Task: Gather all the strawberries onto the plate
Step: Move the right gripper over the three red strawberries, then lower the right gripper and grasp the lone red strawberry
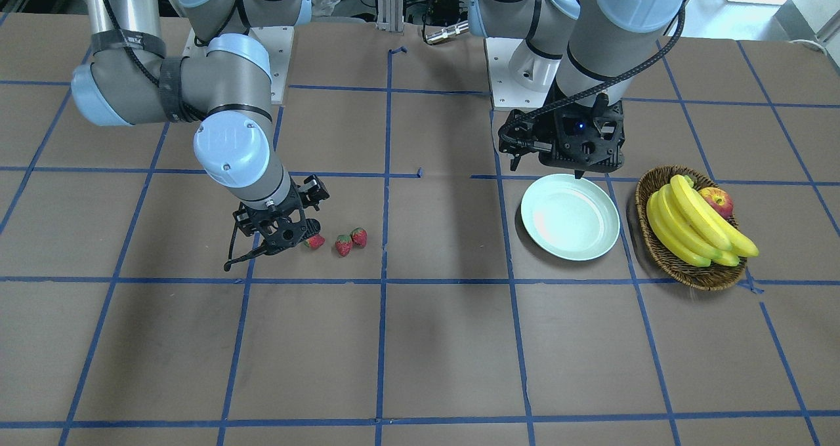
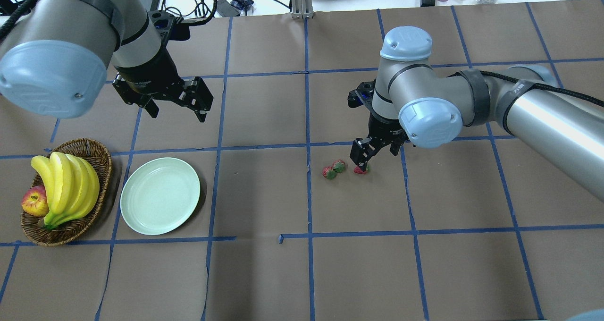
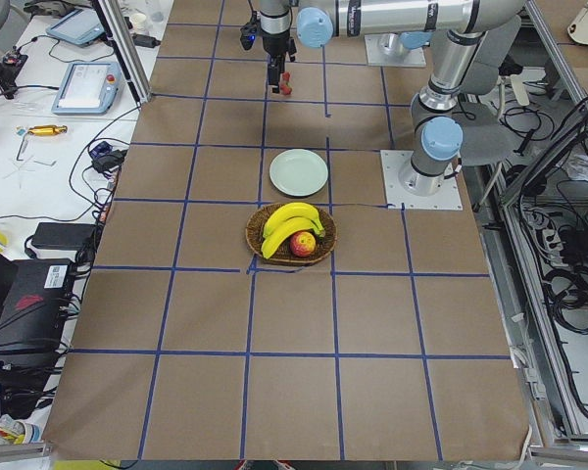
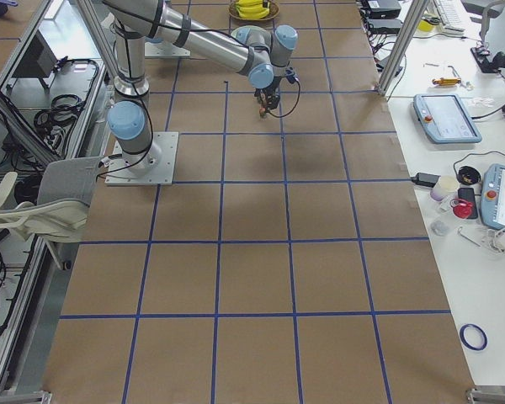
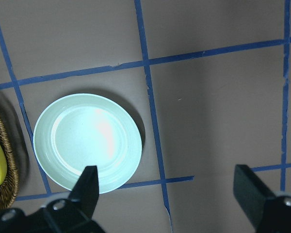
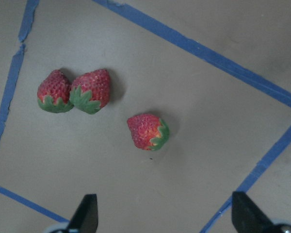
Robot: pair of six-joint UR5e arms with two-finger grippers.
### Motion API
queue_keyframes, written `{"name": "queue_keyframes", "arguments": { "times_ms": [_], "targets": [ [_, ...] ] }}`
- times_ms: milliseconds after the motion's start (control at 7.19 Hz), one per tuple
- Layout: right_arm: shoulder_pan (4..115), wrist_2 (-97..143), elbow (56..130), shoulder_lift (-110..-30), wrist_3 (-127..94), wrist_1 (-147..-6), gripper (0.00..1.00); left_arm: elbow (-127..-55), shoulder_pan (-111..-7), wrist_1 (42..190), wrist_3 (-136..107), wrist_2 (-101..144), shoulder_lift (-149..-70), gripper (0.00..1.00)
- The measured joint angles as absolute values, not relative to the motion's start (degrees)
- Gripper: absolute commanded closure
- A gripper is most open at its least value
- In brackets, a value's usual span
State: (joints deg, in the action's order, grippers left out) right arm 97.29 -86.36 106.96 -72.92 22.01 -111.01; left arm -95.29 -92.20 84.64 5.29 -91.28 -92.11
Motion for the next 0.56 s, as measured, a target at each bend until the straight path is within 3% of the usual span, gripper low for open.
{"name": "queue_keyframes", "arguments": {
  "times_ms": [278,557],
  "targets": [
    [97.5,-85.1,108.5,-70.5,25.4,-116.0,0.15,-95.4,-92.3,84.7,5.2,-91.2,-92.2,0.0],
    [97.7,-84.8,108.8,-69.1,27.6,-118.9,0.15,-95.5,-92.3,84.8,5.1,-91.2,-92.2,0.0]
  ]
}}
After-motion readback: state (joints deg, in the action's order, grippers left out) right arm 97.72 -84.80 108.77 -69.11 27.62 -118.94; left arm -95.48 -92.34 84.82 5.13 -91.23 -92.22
